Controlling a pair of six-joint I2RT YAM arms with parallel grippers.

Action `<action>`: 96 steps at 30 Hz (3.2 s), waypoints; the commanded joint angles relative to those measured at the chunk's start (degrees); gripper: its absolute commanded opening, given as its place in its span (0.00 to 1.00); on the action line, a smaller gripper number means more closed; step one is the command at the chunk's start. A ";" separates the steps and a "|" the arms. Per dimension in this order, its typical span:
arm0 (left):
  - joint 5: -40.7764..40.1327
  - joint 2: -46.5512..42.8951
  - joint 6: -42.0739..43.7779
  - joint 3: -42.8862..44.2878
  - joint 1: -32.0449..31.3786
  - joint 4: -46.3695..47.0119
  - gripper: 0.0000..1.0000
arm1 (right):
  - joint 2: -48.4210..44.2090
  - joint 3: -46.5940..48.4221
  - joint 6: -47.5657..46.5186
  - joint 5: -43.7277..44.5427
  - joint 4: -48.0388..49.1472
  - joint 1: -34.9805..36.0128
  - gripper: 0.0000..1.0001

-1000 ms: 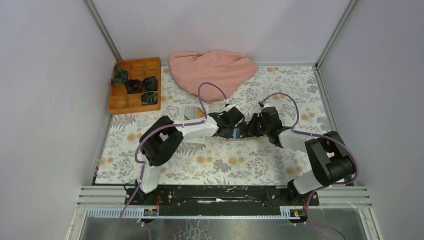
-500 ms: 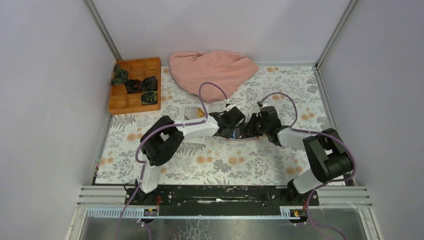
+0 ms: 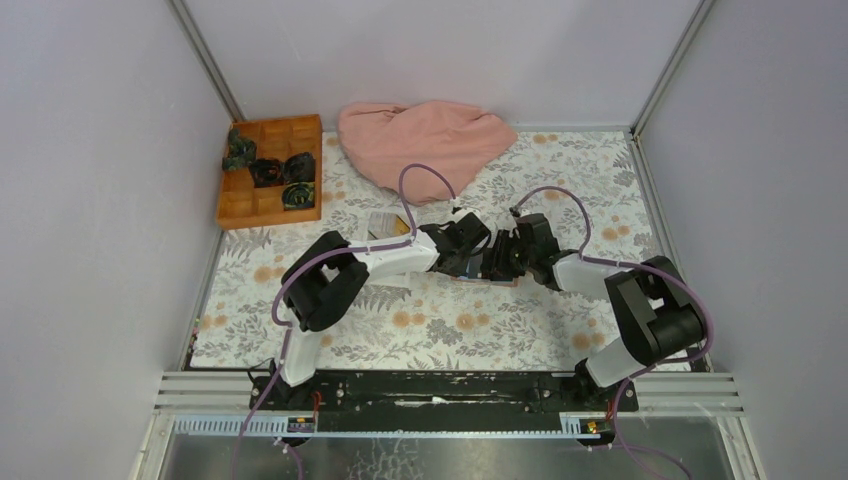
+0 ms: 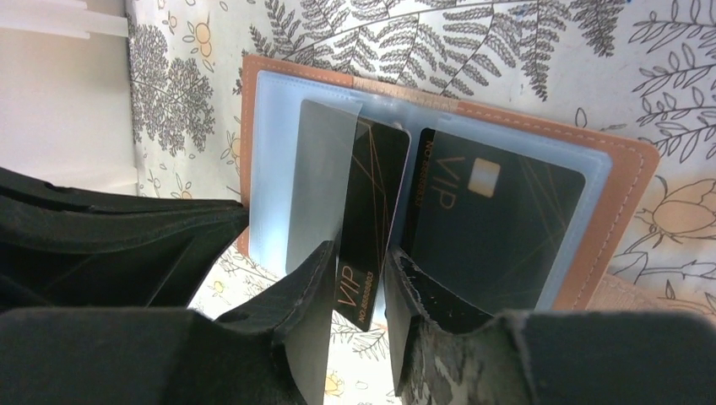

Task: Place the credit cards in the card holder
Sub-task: Insert the credit card into the card holder.

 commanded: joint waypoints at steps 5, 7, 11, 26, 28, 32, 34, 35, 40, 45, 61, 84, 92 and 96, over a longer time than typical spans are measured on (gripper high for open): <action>4.83 4.21 -0.90 -0.61 -1.66 1.08 0.00 | -3.93 0.31 -1.84 3.63 -7.44 0.70 0.41; 4.89 4.21 -0.98 -0.69 -1.64 1.06 0.00 | -5.12 0.29 -1.66 4.26 -7.26 0.68 0.41; 4.92 4.11 -0.90 -0.74 -1.68 1.09 0.00 | -6.96 0.16 -1.68 5.35 -6.81 0.69 0.41; 5.20 4.03 -1.07 -1.31 -1.67 1.19 0.00 | -7.50 0.15 -2.42 11.24 -9.30 0.69 0.10; 5.17 4.08 -1.00 -1.32 -1.67 1.16 0.00 | -6.84 -0.03 -2.40 11.37 -8.91 0.83 0.06; 5.36 4.23 -0.99 -1.22 -1.66 1.15 0.00 | -5.99 0.00 -2.60 12.68 -8.88 1.18 0.03; 5.42 4.21 -0.92 -1.20 -1.67 1.15 0.00 | -5.44 0.18 -2.69 12.63 -8.75 1.26 0.02; 5.38 4.26 -0.92 -1.24 -1.68 1.15 0.00 | -5.17 0.34 -2.71 12.69 -8.70 1.36 0.02; 5.31 4.24 -0.84 -1.33 -1.70 1.15 0.00 | -3.71 0.93 -2.52 12.75 -8.37 2.05 0.01; 5.39 4.21 -0.73 -1.29 -1.70 1.15 0.00 | -2.84 1.47 -2.33 13.07 -8.13 2.83 0.01; 5.60 4.45 -0.64 -1.32 -1.71 1.38 0.00 | -0.87 3.44 -1.70 13.32 -7.69 5.07 0.01; 5.45 4.43 -0.86 -1.85 -1.69 1.44 0.00 | -5.33 5.44 -2.51 18.19 -11.49 6.79 0.24; 5.72 4.22 -0.99 -2.06 -1.71 1.41 0.00 | -9.02 5.58 -2.37 22.30 -15.11 6.77 0.32; 5.58 4.01 -0.91 -2.21 -1.80 1.42 0.00 | -9.12 5.34 -1.95 24.54 -16.42 6.78 0.37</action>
